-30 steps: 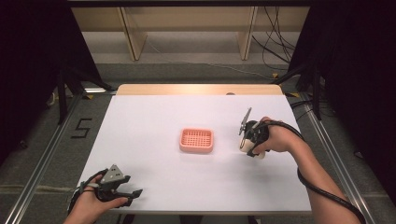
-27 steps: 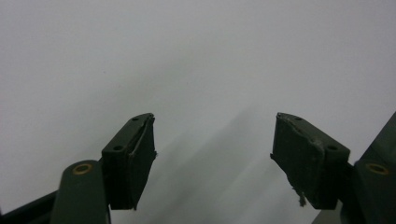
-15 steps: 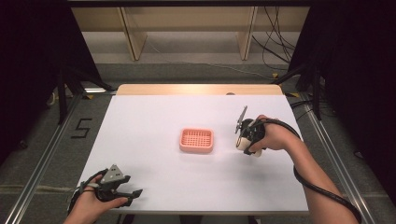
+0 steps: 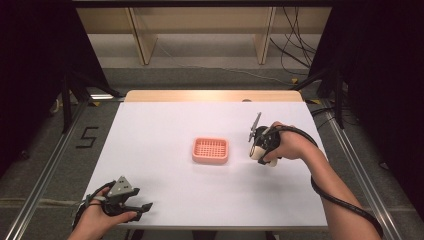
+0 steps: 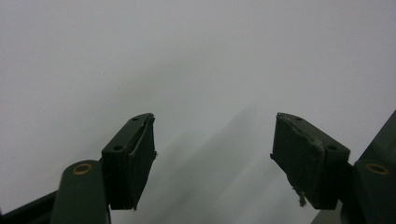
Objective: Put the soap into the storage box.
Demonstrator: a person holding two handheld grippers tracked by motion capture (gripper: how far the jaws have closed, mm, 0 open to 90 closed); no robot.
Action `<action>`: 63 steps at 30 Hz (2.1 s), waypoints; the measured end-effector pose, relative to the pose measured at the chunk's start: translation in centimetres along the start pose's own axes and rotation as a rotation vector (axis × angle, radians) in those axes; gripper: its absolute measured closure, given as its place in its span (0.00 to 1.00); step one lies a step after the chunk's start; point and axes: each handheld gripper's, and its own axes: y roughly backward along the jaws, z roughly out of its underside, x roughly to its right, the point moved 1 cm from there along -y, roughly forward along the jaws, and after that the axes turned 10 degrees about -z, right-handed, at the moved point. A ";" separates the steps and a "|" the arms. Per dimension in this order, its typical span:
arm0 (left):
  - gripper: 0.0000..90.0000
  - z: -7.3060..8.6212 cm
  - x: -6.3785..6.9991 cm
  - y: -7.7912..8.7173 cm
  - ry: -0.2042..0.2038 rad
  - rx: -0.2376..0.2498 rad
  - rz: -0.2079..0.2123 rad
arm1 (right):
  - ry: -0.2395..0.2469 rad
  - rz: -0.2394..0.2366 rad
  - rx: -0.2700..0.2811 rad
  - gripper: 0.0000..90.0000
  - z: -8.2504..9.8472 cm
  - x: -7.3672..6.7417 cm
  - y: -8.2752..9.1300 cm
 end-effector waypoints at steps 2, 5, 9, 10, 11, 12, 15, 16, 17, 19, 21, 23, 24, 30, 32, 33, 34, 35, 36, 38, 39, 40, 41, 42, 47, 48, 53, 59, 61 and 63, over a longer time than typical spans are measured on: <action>0.33 0.0 0.0 0.0 -0.002 0.005 -0.003 | 0.011 0.007 -0.001 0.56 0.0 0.1 0.0; 0.33 0.0 0.0 0.0 -0.005 0.004 -0.003 | -0.001 -0.001 -0.009 0.56 -0.2 0.0 0.1; 0.33 0.0 0.0 0.0 -0.004 0.002 -0.004 | 0.013 0.004 -0.007 0.56 -0.4 0.2 0.2; 0.33 0.0 -0.1 0.0 -0.025 0.007 -0.006 | 0.014 0.011 -0.003 0.56 -0.5 0.2 0.2; 0.33 0.0 -0.1 0.0 -0.025 0.007 -0.006 | 0.014 0.011 -0.003 0.56 -0.5 0.2 0.2; 0.33 -0.1 -0.1 0.0 -0.025 0.007 -0.005 | -0.005 0.003 -0.012 0.56 -0.6 0.0 0.3; 0.33 -0.1 -0.1 0.0 -0.025 0.007 -0.006 | 0.009 0.005 -0.010 0.56 -0.8 0.1 0.2; 0.33 -0.1 -0.1 0.0 -0.025 0.008 -0.005 | 0.022 -0.001 -0.003 0.56 -0.9 0.2 0.2; 0.33 -0.1 -0.1 0.0 -0.025 0.008 -0.005 | 0.022 -0.001 -0.003 0.56 -0.9 0.2 0.2; 0.33 -0.1 -0.1 0.0 -0.031 0.009 -0.005 | 0.018 0.004 -0.009 0.56 -1.1 0.1 0.2; 0.33 -0.1 -0.1 0.0 -0.030 0.009 -0.005 | 0.025 0.002 -0.008 0.56 -1.2 0.1 0.2; 0.33 -0.1 -0.1 0.0 -0.032 0.007 -0.004 | 0.021 0.009 -0.007 0.56 -1.4 0.1 0.3; 0.33 -0.1 -0.1 0.0 -0.032 0.008 -0.004 | 0.012 0.017 -0.004 0.56 -1.5 0.0 0.3; 0.33 -0.1 -0.1 0.0 -0.033 0.007 -0.003 | 0.019 0.008 -0.011 0.56 -1.8 0.0 0.3; 0.33 -0.1 -0.1 0.0 -0.032 0.008 -0.003 | 0.007 0.011 -0.011 0.56 -2.0 -0.1 0.4; 0.33 -0.1 -0.1 -0.1 -0.031 0.020 -0.011 | 0.030 0.009 -0.007 0.56 -2.1 0.1 0.3; 0.33 -0.1 -0.1 -0.1 -0.031 0.020 -0.011 | 0.030 0.009 -0.007 0.56 -2.1 0.1 0.3; 0.33 -0.1 -0.1 -0.1 -0.034 0.020 -0.010 | 0.013 0.016 -0.008 0.56 -2.2 0.0 0.3; 0.33 -0.1 -0.1 -0.1 -0.033 0.021 -0.012 | 0.044 0.009 -0.004 0.56 -2.2 0.3 0.2; 0.33 -0.1 -0.2 -0.1 -0.040 0.021 -0.012 | 0.055 0.008 0.000 0.56 -2.3 0.3 0.2; 0.33 -0.1 -0.1 0.0 -0.026 0.016 -0.005 | 0.015 0.016 -0.006 0.56 -2.4 0.0 0.3; 0.33 -0.1 -0.1 -0.1 -0.027 0.020 -0.008 | 0.043 0.011 -0.011 0.56 -2.6 0.2 0.2; 0.33 -0.1 -0.2 -0.1 -0.038 0.021 -0.012 | 0.043 0.011 -0.011 0.56 -2.6 0.2 0.2; 0.33 -0.1 -0.2 0.0 -0.043 0.019 -0.014 | 0.018 0.013 -0.009 0.56 -2.7 0.0 0.3; 0.33 -0.2 -0.4 -0.1 -0.065 0.021 -0.025 | 0.032 0.008 -0.014 0.56 -3.0 0.1 0.2; 0.33 -0.2 -0.4 0.0 -0.059 0.021 -0.016 | 0.051 0.007 -0.005 0.56 -3.1 0.1 0.2; 0.33 -0.2 -0.2 0.0 -0.044 0.022 -0.013 | 0.055 0.007 -0.009 0.56 -3.6 0.1 0.1; 0.33 -0.2 -0.4 0.0 -0.072 0.025 -0.023 | 0.076 0.009 -0.005 0.56 -3.9 0.3 0.0; 0.33 -0.2 -0.4 -0.1 -0.067 0.029 -0.015 | 0.056 0.009 -0.015 0.56 -4.0 0.0 0.1; 0.33 -0.2 -0.2 0.0 -0.038 0.023 -0.010 | 0.062 0.008 -0.011 0.56 -4.1 0.1 0.1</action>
